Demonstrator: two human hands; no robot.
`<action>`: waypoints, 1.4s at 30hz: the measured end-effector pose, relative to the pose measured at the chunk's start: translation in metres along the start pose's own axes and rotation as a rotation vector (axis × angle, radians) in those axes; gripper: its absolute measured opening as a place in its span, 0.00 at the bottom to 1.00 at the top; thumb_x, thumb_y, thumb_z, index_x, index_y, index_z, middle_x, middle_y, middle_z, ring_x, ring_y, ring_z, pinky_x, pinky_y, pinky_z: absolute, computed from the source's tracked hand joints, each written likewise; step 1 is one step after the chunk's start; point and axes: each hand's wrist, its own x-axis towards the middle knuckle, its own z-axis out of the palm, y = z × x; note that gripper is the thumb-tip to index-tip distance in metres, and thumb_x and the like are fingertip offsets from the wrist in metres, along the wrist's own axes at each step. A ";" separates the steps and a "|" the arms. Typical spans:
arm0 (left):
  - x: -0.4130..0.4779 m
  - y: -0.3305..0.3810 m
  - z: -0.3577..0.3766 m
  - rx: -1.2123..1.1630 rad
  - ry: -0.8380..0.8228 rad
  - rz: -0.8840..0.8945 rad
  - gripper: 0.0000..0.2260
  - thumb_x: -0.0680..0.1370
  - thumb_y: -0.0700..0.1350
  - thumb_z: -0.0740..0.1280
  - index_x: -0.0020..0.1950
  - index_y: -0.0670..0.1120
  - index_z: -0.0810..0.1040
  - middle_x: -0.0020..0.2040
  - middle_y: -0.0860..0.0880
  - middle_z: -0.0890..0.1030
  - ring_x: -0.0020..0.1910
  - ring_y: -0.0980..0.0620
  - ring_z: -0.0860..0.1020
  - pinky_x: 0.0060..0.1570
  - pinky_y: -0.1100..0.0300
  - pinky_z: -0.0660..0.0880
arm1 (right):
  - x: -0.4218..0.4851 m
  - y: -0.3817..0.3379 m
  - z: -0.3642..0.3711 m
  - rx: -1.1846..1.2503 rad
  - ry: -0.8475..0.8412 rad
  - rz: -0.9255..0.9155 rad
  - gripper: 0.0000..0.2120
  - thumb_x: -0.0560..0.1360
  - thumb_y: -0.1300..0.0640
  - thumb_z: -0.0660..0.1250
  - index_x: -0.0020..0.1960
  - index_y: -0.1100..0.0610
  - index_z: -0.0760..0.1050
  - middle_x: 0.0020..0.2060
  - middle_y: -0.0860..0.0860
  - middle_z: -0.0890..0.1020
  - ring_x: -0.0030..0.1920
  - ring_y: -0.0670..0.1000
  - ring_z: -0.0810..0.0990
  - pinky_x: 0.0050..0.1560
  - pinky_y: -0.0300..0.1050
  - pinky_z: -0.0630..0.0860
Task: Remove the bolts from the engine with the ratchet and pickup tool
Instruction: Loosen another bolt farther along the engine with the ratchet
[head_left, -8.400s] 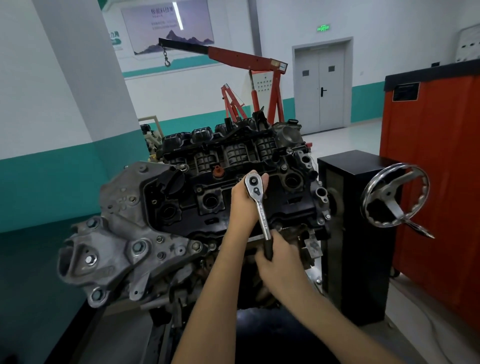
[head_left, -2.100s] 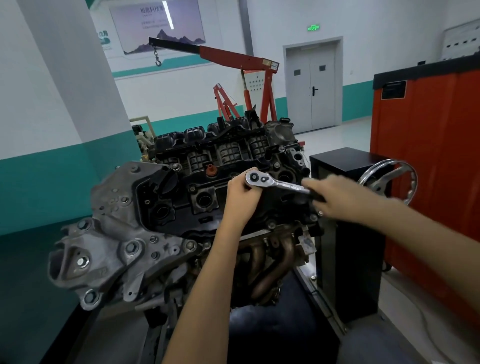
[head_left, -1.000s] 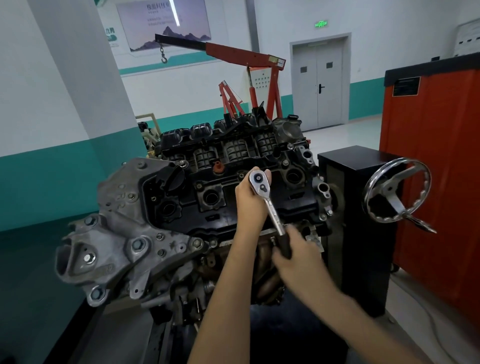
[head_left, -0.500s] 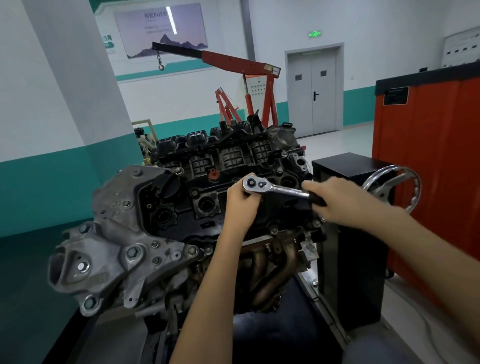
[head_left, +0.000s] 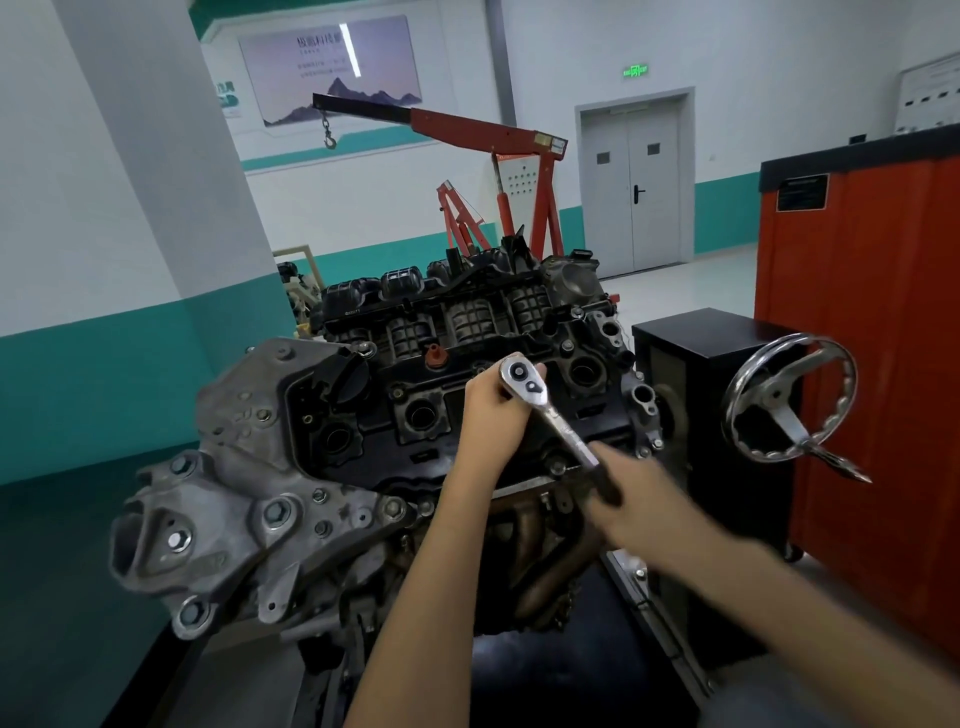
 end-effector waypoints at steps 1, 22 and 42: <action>0.001 0.002 0.001 0.012 -0.012 0.014 0.22 0.79 0.37 0.64 0.28 0.56 0.70 0.26 0.60 0.70 0.30 0.63 0.66 0.36 0.68 0.65 | 0.009 0.007 -0.027 -0.131 -0.051 -0.045 0.15 0.72 0.66 0.65 0.45 0.45 0.70 0.30 0.48 0.75 0.27 0.46 0.73 0.29 0.41 0.71; 0.000 0.000 -0.009 0.037 -0.063 0.059 0.18 0.77 0.46 0.70 0.30 0.50 0.68 0.28 0.54 0.69 0.31 0.55 0.67 0.36 0.63 0.66 | 0.012 0.005 -0.028 -0.122 -0.094 -0.019 0.16 0.71 0.67 0.65 0.41 0.45 0.69 0.30 0.46 0.75 0.29 0.46 0.75 0.32 0.40 0.73; 0.001 -0.001 -0.002 -0.033 0.017 0.031 0.24 0.80 0.43 0.66 0.26 0.56 0.61 0.26 0.57 0.61 0.29 0.58 0.59 0.32 0.66 0.61 | -0.002 -0.007 0.024 0.034 0.042 0.012 0.13 0.70 0.65 0.64 0.40 0.48 0.67 0.30 0.52 0.74 0.29 0.50 0.73 0.30 0.42 0.69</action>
